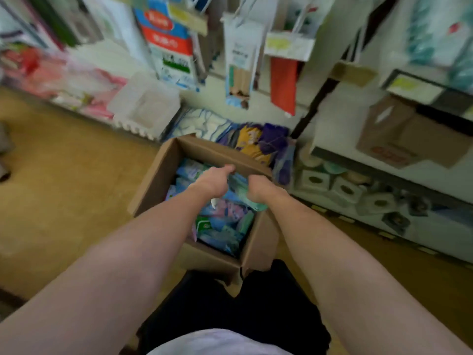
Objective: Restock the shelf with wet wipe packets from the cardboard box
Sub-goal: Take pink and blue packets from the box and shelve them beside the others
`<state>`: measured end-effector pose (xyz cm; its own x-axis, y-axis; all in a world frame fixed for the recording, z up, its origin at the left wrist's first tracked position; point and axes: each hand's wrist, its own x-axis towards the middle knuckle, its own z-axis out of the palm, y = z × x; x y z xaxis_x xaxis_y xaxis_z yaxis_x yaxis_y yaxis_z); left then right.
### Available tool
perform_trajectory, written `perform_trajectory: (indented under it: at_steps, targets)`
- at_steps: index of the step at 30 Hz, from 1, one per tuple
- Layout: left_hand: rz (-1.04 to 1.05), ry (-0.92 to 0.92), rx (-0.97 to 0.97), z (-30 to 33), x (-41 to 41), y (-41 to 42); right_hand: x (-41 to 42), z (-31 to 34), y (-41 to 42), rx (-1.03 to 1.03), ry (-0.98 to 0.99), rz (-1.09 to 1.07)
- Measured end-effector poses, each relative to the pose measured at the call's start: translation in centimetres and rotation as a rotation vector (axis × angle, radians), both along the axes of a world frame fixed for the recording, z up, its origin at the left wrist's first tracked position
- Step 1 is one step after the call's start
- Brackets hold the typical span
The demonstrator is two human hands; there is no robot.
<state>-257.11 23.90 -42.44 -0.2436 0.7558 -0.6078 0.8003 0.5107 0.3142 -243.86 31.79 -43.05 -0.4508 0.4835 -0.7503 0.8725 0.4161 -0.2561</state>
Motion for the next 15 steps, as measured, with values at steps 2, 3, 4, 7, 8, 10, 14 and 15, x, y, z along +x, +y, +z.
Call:
perform_trajectory:
  at_steps: [2,3,4,7,8,10,14,15]
  targets:
    - [-0.101,0.014,0.064,3.2,0.4,1.4,1.5,2.8,0.0,0.091,0.054,-0.056]
    - [-0.15,0.016,0.084,4.8,0.8,2.0,2.3,4.3,-0.1,0.125,0.07,-0.097]
    - [-0.185,0.02,0.089,6.3,1.3,2.6,3.3,5.6,-0.1,0.164,0.085,-0.134]
    - [-0.254,0.033,0.089,9.6,3.1,3.6,6.1,9.6,-0.7,0.275,0.116,-0.236]
    - [-0.261,0.016,0.089,10.4,3.8,3.8,7.0,10.8,-1.0,0.306,0.117,-0.265]
    - [-0.301,-0.016,0.102,11.9,5.4,4.1,8.8,12.9,-1.5,0.348,0.135,-0.347]
    - [-0.403,-0.007,0.144,15.7,9.0,4.4,12.1,16.2,-2.5,0.412,0.168,-0.454]
    - [-0.435,-0.005,0.129,16.5,9.8,4.4,12.9,17.0,-2.6,0.419,0.166,-0.459]
